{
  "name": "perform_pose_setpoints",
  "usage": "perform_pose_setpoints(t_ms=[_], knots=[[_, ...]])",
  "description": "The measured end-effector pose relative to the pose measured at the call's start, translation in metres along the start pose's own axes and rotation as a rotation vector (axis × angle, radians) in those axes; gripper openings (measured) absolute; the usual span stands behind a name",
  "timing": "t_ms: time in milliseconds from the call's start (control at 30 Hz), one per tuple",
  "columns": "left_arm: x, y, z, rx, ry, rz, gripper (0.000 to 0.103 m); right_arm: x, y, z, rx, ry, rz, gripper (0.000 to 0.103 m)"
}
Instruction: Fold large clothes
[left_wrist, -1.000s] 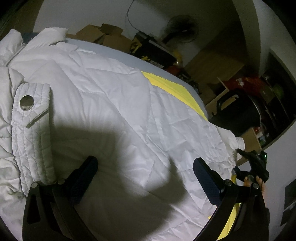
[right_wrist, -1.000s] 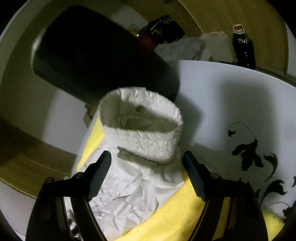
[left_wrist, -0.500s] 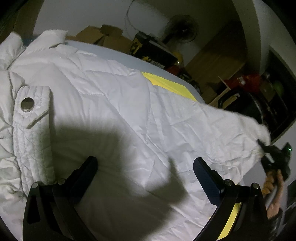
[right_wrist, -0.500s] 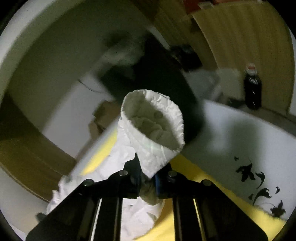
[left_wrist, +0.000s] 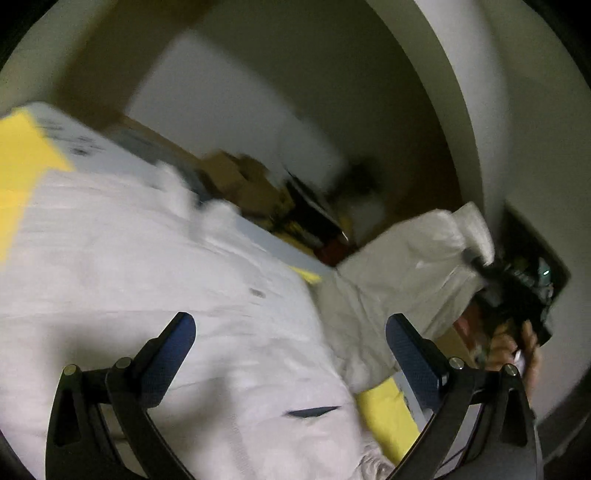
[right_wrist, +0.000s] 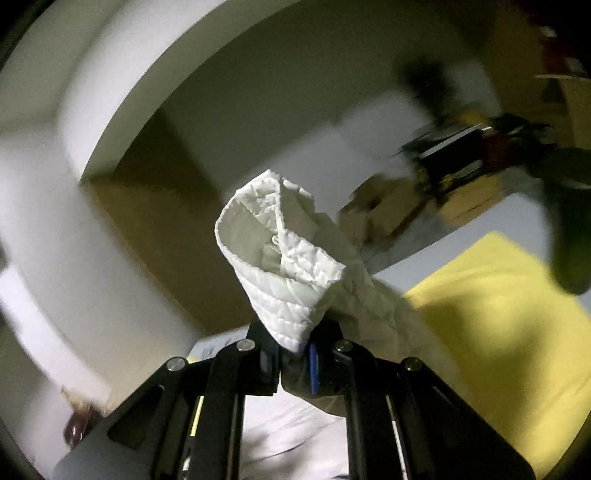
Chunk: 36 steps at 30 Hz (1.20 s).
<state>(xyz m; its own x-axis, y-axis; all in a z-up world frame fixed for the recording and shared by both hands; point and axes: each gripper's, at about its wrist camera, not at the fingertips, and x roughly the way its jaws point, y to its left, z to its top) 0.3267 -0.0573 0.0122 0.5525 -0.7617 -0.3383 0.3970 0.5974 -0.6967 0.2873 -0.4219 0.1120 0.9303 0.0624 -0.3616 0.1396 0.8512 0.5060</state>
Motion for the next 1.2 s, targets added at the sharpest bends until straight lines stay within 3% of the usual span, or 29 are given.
perform_pose_setpoints(t_ms=[200, 300, 400, 467, 500, 533, 567, 600, 667, 767, 833, 900, 967, 1033, 1133, 1200], knots=[[-0.132, 0.086, -0.015, -0.141, -0.190, 0.186, 0.103, 0.101, 0.077, -0.078, -0.070, 0.190, 0.021, 0.012], [-0.175, 0.112, -0.038, -0.197, -0.228, 0.235, 0.103, 0.156, 0.107, -0.124, -0.130, 0.224, -0.054, 0.012], [-0.201, 0.132, -0.059, -0.259, -0.229, 0.218, 0.103, 0.196, 0.120, -0.174, -0.173, 0.264, -0.166, 0.013], [-0.210, 0.139, -0.070, -0.283, -0.223, 0.204, 0.103, 0.220, 0.121, -0.202, -0.183, 0.319, -0.204, 0.021], [-0.212, 0.143, -0.077, -0.290, -0.213, 0.199, 0.103, 0.231, 0.118, -0.220, -0.177, 0.360, -0.214, 0.032], [-0.218, 0.145, -0.083, -0.292, -0.206, 0.194, 0.103, 0.243, 0.114, -0.237, -0.171, 0.423, -0.200, 0.057], [-0.214, 0.149, -0.088, -0.293, -0.199, 0.188, 0.103, 0.256, 0.106, -0.254, -0.162, 0.514, -0.172, 0.065], [-0.214, 0.150, -0.091, -0.291, -0.193, 0.181, 0.103, 0.255, 0.112, -0.269, -0.152, 0.541, -0.160, 0.066], [-0.216, 0.152, -0.097, -0.283, -0.180, 0.167, 0.103, 0.239, 0.112, -0.266, -0.141, 0.515, -0.141, 0.066], [-0.216, 0.149, -0.105, -0.256, -0.169, 0.149, 0.103, 0.205, 0.105, -0.230, -0.024, 0.402, -0.017, 0.066], [-0.211, 0.143, -0.106, -0.241, -0.163, 0.145, 0.103, 0.198, 0.100, -0.211, -0.003, 0.300, -0.034, 0.064], [-0.203, 0.138, -0.106, -0.236, -0.145, 0.135, 0.103, 0.199, 0.081, -0.199, 0.035, 0.259, -0.073, 0.051], [-0.199, 0.133, -0.106, -0.236, -0.130, 0.125, 0.103, 0.219, 0.057, -0.206, 0.093, 0.339, -0.090, 0.049], [-0.195, 0.129, -0.107, -0.228, -0.116, 0.126, 0.103, 0.253, 0.035, -0.229, 0.084, 0.520, -0.111, 0.048], [-0.193, 0.121, -0.109, -0.210, -0.101, 0.132, 0.103, 0.252, 0.039, -0.233, -0.016, 0.527, -0.090, 0.049], [-0.191, 0.119, -0.109, -0.205, -0.108, 0.145, 0.103, 0.234, 0.040, -0.228, 0.094, 0.465, 0.000, 0.051]])
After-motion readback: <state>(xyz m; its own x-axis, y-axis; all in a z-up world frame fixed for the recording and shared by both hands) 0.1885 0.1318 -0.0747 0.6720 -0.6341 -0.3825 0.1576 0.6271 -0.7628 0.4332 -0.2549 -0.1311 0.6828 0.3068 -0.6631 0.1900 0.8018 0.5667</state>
